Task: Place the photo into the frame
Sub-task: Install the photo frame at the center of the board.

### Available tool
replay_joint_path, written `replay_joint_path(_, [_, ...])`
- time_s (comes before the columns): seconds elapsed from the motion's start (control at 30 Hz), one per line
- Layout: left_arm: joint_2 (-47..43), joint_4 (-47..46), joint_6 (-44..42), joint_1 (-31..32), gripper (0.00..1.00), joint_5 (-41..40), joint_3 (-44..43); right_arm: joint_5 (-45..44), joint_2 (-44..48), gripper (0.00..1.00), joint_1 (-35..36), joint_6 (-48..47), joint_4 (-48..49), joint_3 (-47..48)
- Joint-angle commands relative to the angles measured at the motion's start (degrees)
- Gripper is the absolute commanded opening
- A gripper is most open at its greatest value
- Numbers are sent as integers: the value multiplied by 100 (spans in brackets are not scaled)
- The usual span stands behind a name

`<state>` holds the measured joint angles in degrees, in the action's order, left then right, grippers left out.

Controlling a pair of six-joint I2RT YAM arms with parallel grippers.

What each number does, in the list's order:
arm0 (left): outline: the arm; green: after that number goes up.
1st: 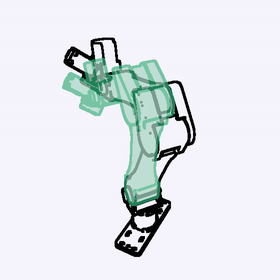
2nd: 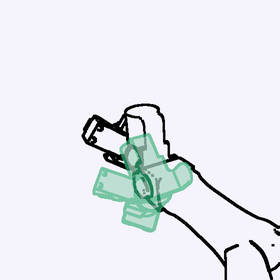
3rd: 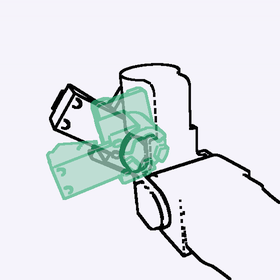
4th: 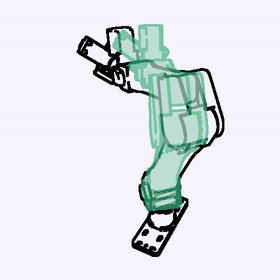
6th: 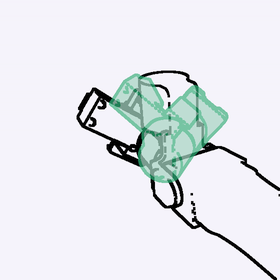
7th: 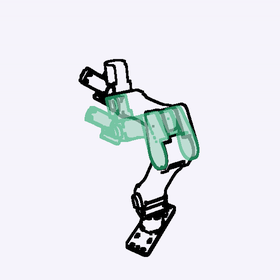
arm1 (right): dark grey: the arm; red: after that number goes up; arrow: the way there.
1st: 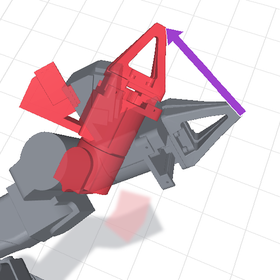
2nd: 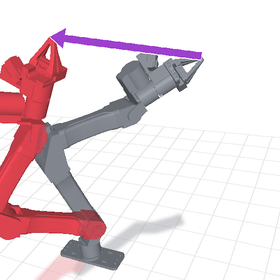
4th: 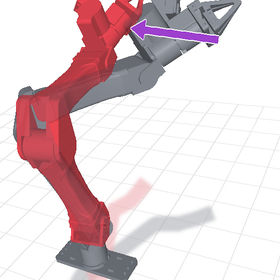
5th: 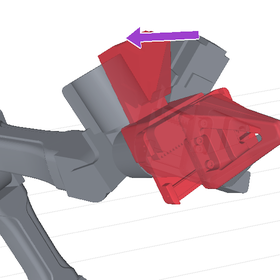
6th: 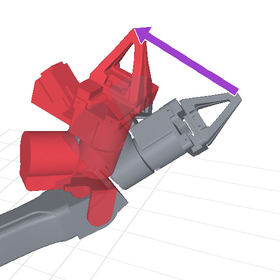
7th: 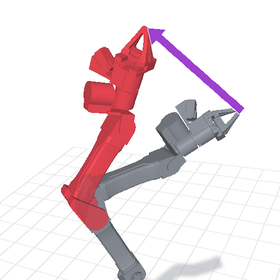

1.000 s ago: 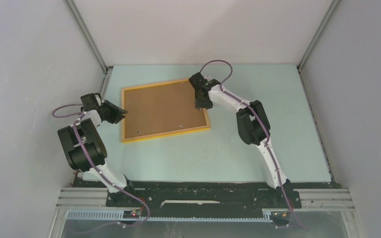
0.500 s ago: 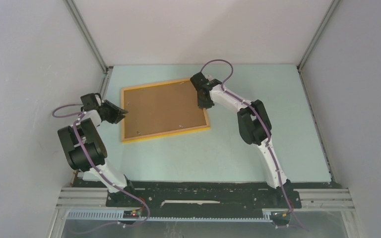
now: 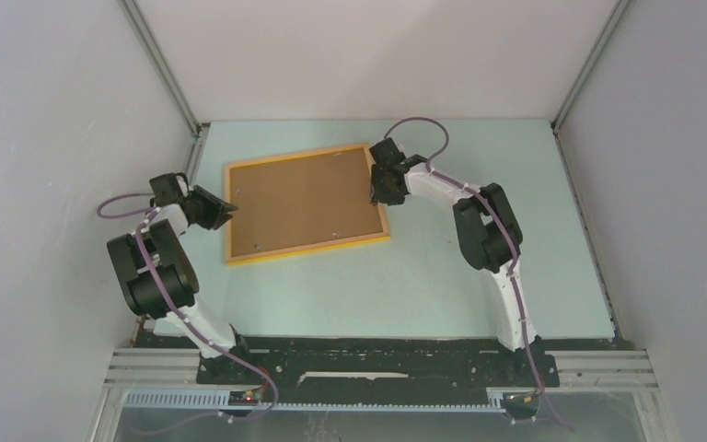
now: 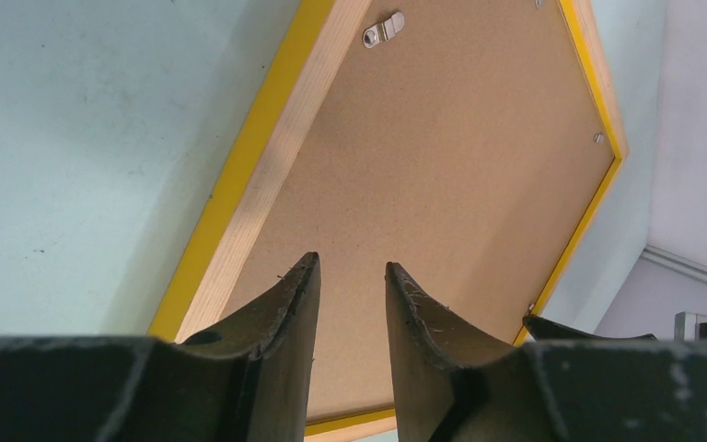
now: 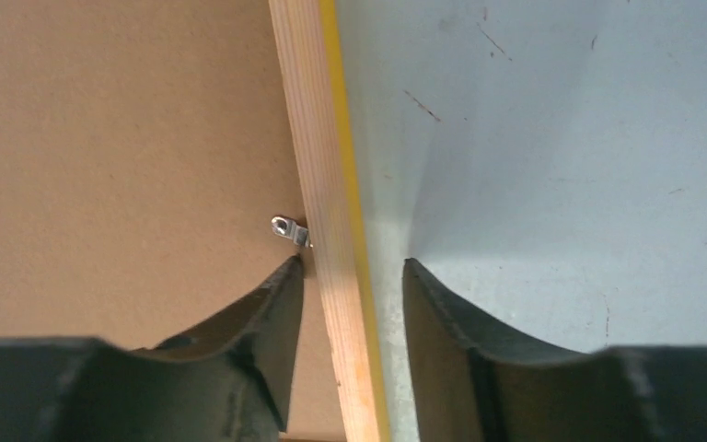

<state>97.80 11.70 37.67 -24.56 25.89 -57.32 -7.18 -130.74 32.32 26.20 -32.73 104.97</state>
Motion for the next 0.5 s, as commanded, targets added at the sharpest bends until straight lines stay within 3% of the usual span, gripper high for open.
replay_joint_path(0.0, [-201, -67, 83, -2, 38, 88, 127, 530, 451, 55, -90, -2, 492, -509])
replay_joint_path(0.23, [-167, -66, 118, 17, 38, 104, 161, 837, 365, 53, -63, -10, 353, -489])
replay_joint_path(0.47, [-424, -807, 916, 237, 40, 532, 1074, 1168, 263, 48, -240, -210, 414, -269])
